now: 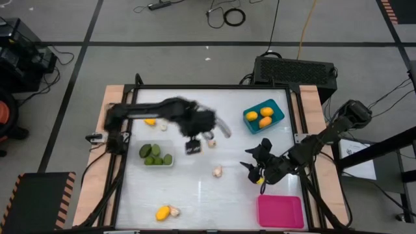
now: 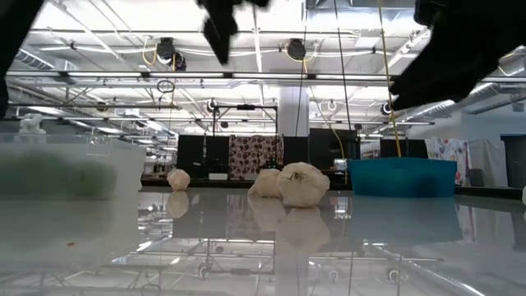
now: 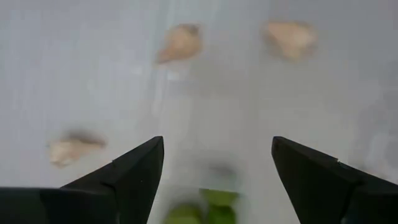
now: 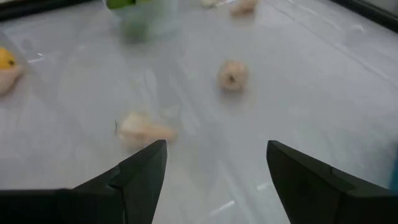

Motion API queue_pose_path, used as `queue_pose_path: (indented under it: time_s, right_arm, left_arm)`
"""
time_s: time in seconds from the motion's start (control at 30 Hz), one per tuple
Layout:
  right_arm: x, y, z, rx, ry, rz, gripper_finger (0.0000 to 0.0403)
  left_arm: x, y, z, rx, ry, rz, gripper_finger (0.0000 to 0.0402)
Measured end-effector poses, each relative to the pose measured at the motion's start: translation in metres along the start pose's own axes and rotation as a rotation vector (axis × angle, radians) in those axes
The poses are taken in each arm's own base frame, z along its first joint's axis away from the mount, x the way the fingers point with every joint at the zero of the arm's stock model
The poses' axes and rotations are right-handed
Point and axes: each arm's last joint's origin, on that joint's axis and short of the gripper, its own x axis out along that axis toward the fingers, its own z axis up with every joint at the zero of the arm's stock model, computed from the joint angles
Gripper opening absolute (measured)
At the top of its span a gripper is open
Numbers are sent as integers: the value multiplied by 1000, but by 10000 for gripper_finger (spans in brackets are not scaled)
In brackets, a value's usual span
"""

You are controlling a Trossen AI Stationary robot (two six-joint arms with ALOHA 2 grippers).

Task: Sort produce into baskets
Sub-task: Put the yellow lemon into the blue bin

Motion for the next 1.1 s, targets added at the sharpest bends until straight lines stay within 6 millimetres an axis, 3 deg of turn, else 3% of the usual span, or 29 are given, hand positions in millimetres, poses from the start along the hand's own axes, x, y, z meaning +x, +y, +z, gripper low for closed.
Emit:
queue_pose_path:
  time_s: [0.13,0.27,0.37,0.5,0.6,0.7,0.9,1.1]
  right_arm:
    - [1,3,4,-14,-29,30,270]
    - [1,4,5,-6,-37,41,270]
    - [1,5,6,14,-40,46,270]
    - [1,5,6,31,-39,47,270]
    - [1,5,6,27,-39,45,270]
    - [3,2,8,-11,-30,43,270]
    - [8,-5,18,20,41,126,270]
    - [12,-10,23,-30,22,105,270]
  left_arm:
    - [-8,-22,-45,-85,13,147,297]
    - [-4,-14,-84,-274,27,219,280]
    - [6,6,-108,-411,66,271,268]
    - [23,54,-132,-585,103,325,263]
    - [38,91,-140,-736,88,263,262]
    - [44,115,-147,-847,94,269,262]
    - [45,131,-150,-924,69,324,262]
    - [43,152,-158,-1247,55,338,262]
